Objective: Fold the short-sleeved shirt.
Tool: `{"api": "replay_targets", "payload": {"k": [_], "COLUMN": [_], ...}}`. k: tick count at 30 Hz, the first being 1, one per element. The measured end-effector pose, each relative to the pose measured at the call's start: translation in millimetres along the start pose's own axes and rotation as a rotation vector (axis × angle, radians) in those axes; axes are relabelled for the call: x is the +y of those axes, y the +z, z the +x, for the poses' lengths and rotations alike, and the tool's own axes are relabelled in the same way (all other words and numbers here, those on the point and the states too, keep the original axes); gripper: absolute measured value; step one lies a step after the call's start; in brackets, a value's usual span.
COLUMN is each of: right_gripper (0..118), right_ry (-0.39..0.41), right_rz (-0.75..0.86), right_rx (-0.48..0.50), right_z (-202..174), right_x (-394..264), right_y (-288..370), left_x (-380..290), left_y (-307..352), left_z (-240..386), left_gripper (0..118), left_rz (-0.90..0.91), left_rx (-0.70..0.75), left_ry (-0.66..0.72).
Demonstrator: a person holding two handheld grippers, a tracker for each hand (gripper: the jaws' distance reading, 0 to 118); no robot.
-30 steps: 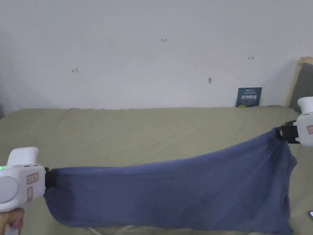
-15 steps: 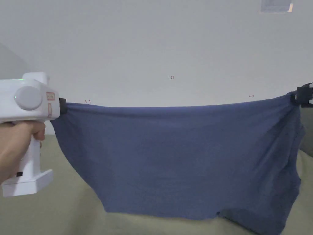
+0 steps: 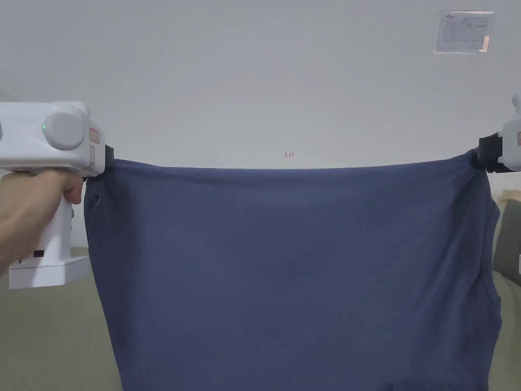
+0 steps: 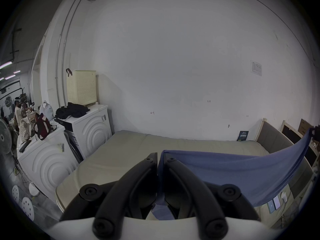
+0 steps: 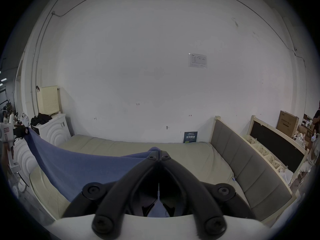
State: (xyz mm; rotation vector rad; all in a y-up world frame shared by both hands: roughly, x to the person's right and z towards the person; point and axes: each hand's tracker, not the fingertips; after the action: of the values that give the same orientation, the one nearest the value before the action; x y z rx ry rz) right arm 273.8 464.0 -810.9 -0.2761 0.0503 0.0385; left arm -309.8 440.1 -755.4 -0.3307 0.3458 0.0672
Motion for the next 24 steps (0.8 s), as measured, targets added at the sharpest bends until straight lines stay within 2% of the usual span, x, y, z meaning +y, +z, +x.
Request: {"api": "replay_targets", "payload": {"k": [6,24], "right_gripper": [0,0], "right_ry": [0.017,0.099], "right_rz": [-0.019,-0.069], "right_rx": [-0.001,-0.061], "right_z": [-10,-25], "right_x": [3,50], "right_y": [-31,-188], "left_x": [4,37], "left_y": [-31,-172], "left_z": [8,65], "left_gripper": [6,6], "left_rz": [-0.013,-0.022], "left_rx": [0.019,0.107], "left_ry": [0.004,-0.029]}}
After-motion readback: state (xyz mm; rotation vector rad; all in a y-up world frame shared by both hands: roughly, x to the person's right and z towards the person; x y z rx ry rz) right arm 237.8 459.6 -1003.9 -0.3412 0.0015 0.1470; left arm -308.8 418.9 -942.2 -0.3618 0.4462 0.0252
